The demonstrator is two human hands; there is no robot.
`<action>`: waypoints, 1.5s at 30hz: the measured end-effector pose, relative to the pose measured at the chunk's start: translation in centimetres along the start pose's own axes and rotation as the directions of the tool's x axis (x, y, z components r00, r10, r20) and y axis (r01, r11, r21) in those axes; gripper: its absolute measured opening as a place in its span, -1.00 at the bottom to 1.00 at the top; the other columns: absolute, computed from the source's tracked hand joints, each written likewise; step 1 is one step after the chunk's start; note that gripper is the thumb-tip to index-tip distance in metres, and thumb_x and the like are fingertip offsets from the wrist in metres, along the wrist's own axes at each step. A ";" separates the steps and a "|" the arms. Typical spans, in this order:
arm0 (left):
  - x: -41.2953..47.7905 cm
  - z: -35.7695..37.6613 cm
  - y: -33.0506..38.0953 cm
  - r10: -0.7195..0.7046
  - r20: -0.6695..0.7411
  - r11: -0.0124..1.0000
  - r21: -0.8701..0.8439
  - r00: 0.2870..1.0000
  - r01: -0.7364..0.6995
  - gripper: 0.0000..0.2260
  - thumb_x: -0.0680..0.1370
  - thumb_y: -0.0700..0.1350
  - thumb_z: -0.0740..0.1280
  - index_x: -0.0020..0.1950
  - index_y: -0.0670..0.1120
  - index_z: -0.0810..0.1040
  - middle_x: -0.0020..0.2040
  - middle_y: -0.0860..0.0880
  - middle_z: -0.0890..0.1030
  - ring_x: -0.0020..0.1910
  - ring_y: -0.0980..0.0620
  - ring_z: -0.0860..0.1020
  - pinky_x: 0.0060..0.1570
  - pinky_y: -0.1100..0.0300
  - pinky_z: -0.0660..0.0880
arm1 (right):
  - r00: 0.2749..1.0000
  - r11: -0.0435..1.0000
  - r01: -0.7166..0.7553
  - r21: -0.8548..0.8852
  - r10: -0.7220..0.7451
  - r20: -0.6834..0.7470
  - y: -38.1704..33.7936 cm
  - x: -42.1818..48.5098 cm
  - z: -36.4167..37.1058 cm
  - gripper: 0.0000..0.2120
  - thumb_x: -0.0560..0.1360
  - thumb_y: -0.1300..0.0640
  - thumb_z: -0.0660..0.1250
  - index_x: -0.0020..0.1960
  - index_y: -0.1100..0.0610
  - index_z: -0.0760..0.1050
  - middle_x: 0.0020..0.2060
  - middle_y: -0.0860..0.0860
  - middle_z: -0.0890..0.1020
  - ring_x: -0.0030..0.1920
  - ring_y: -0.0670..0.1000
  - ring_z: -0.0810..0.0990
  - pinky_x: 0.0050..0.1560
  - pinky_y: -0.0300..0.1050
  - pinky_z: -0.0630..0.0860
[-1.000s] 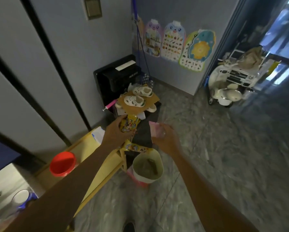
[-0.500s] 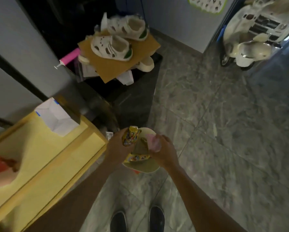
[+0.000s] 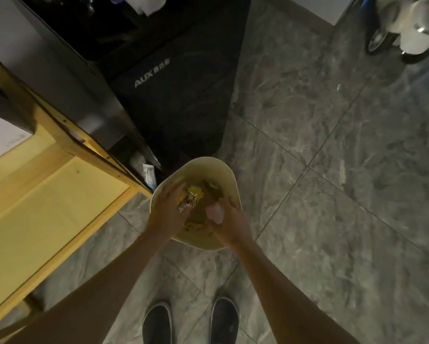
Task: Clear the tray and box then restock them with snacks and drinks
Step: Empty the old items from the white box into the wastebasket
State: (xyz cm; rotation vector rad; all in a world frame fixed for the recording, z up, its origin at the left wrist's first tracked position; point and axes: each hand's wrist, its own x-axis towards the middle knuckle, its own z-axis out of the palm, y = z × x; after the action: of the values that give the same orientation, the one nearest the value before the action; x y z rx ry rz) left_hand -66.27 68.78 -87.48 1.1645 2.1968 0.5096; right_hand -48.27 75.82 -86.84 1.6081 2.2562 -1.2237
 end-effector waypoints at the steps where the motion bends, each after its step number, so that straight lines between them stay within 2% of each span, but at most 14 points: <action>1: -0.5 -0.8 0.5 -0.013 0.003 1.000 0.008 1.000 0.013 -0.40 0.58 -0.02 0.47 0.59 0.05 0.36 0.56 0.02 0.35 0.49 -0.06 0.41 0.41 -0.07 0.45 | 1.000 1.000 -0.016 -0.002 0.016 0.002 -0.3 -0.4 -0.6 -0.44 0.54 -0.26 0.33 0.48 -0.17 0.30 0.50 0.01 0.41 0.46 0.21 0.46 0.26 0.19 0.59; 4: -2.5 -5.0 2.7 0.029 -0.003 1.000 0.012 1.000 -0.029 -0.46 0.63 0.02 0.39 0.60 0.02 0.35 0.57 -0.01 0.35 0.47 -0.06 0.43 0.34 0.03 0.49 | 0.999 1.000 -0.025 -0.001 0.025 -0.031 -1.5 -2.1 -3.7 -0.26 0.50 -0.41 0.24 0.59 -0.15 0.23 0.52 -0.02 0.40 0.42 0.14 0.50 0.24 0.22 0.61; 6: -4.0 -9.2 4.7 0.067 -0.036 0.996 0.058 0.997 -0.065 -0.44 0.64 0.16 0.33 0.60 -0.01 0.37 0.56 -0.04 0.39 0.47 -0.06 0.45 0.34 0.07 0.46 | 0.998 0.999 0.026 -0.029 -0.027 -0.061 -3.1 -3.3 -7.3 -0.19 0.47 -0.48 0.24 0.60 -0.16 0.19 0.53 -0.04 0.38 0.43 0.10 0.49 0.21 0.21 0.63; 8: -5.5 -14.3 7.3 0.082 -0.060 0.993 0.086 0.995 -0.077 -0.33 0.59 0.35 0.19 0.63 0.04 0.32 0.59 -0.01 0.35 0.51 -0.04 0.41 0.43 -0.03 0.46 | 0.991 0.994 0.072 -0.081 -0.080 -0.110 -6.3 -5.2 -12.3 -0.12 0.46 -0.52 0.24 0.62 -0.10 0.15 0.61 -0.01 0.29 0.56 0.12 0.38 0.30 0.25 0.58; 11: -8.0 -23.3 12.5 0.104 -0.142 0.990 0.109 0.984 -0.088 -0.23 0.52 0.46 0.07 0.64 0.10 0.27 0.61 0.03 0.30 0.56 -0.04 0.34 0.49 -0.11 0.39 | 0.967 0.974 0.159 -0.159 -0.186 -0.172 -13.5 -9.6 -21.3 -0.02 0.50 -0.50 0.28 0.71 -0.02 0.01 0.71 0.03 0.10 0.66 0.13 0.19 0.53 0.21 0.38; 13: -10.3 -29.9 16.6 0.123 -0.211 0.989 0.108 0.970 -0.101 -0.22 0.51 0.47 0.10 0.64 0.10 0.26 0.62 0.03 0.29 0.57 -0.05 0.31 0.50 -0.14 0.37 | 0.945 0.955 0.219 -0.202 -0.259 -0.198 -18.3 -12.9 -27.1 0.00 0.51 -0.48 0.30 0.73 -0.01 -0.01 0.72 0.04 0.06 0.69 0.12 0.11 0.59 0.16 0.26; 16: -13.9 -39.9 21.9 0.141 -0.302 0.985 0.134 0.943 -0.105 -0.23 0.51 0.50 0.13 0.61 0.12 0.26 0.61 0.04 0.30 0.57 -0.05 0.30 0.51 -0.14 0.35 | 0.898 0.923 0.324 -0.207 -0.369 -0.241 -25.9 -17.7 -34.5 0.04 0.45 -0.54 0.22 0.72 0.00 0.02 0.71 0.05 0.09 0.69 0.13 0.09 0.61 0.22 0.26; 20: -19.9 -51.8 27.0 0.167 -0.414 0.975 0.207 0.895 -0.087 -0.20 0.50 0.52 0.11 0.64 0.13 0.23 0.65 0.01 0.25 0.61 -0.10 0.26 0.54 -0.21 0.29 | 0.800 0.860 0.466 -0.207 -0.509 -0.317 -35.3 -23.8 -42.4 -0.11 0.45 -0.46 0.32 0.62 -0.03 0.22 0.53 0.04 0.42 0.50 0.14 0.44 0.39 0.22 0.51; 22: -23.0 -56.6 27.9 0.163 -0.464 0.973 0.221 0.871 -0.064 -0.14 0.46 0.57 0.05 0.65 0.14 0.22 0.66 0.00 0.23 0.62 -0.11 0.26 0.57 -0.21 0.24 | 0.761 0.823 0.509 -0.251 -0.567 -0.317 -39.6 -26.9 -45.2 -0.12 0.53 -0.38 0.36 0.67 0.02 0.16 0.60 0.07 0.34 0.55 0.17 0.38 0.43 0.21 0.43; 24: -26.0 -60.6 27.7 0.150 -0.510 0.975 0.220 0.847 -0.040 -0.17 0.45 0.58 0.06 0.63 0.18 0.25 0.66 -0.01 0.23 0.55 -0.17 0.36 0.56 -0.20 0.26 | 0.745 0.802 0.523 -0.287 -0.594 -0.303 -43.2 -29.6 -46.7 -0.07 0.57 -0.37 0.34 0.73 0.05 0.05 0.70 0.06 0.16 0.65 0.17 0.22 0.54 0.22 0.30; 26: -29.0 -64.0 27.2 0.158 -0.554 0.976 0.213 0.817 -0.045 -0.19 0.47 0.57 0.09 0.62 0.17 0.28 0.65 -0.03 0.26 0.50 -0.19 0.43 0.54 -0.19 0.31 | 0.729 0.789 0.539 -0.294 -0.612 -0.306 -46.4 -32.0 -47.3 -0.04 0.56 -0.41 0.32 0.74 0.04 0.03 0.72 0.02 0.10 0.68 0.14 0.15 0.58 0.21 0.24; 32: -38.9 -69.9 23.1 0.112 -0.636 0.982 0.190 0.763 0.014 -0.16 0.48 0.58 0.09 0.63 0.12 0.25 0.62 -0.04 0.28 0.37 -0.18 0.54 0.43 -0.21 0.44 | 0.653 0.705 0.639 -0.308 -0.708 -0.268 -54.1 -39.4 -43.4 -0.06 0.55 -0.45 0.30 0.72 0.05 0.11 0.71 0.02 0.16 0.67 0.13 0.19 0.60 0.21 0.28; 36: -45.1 -72.0 18.5 0.042 -0.690 0.980 0.170 0.722 0.106 -0.15 0.47 0.59 0.10 0.62 0.09 0.27 0.60 -0.04 0.32 0.46 -0.17 0.47 0.43 -0.18 0.45 | 0.617 0.638 0.707 -0.304 -0.767 -0.174 -58.5 -43.3 -38.1 -0.06 0.55 -0.44 0.31 0.72 0.05 0.10 0.70 0.04 0.17 0.67 0.14 0.18 0.59 0.18 0.27; 45: -57.1 -74.6 8.5 -0.139 -0.761 0.947 0.084 0.634 0.309 -0.12 0.44 0.56 0.08 0.60 0.04 0.33 0.57 -0.07 0.38 0.46 -0.21 0.46 0.42 -0.18 0.44 | 0.502 0.469 0.824 -0.317 -0.864 0.025 -66.8 -48.7 -25.6 -0.05 0.55 -0.43 0.32 0.72 0.07 0.11 0.70 0.03 0.19 0.66 0.10 0.22 0.58 0.10 0.29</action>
State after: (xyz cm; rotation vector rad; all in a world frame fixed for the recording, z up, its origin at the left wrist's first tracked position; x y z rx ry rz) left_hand -85.12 21.33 -8.16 0.8107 3.1360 0.7638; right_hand -74.10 48.99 -8.69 0.3601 3.2835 -0.7778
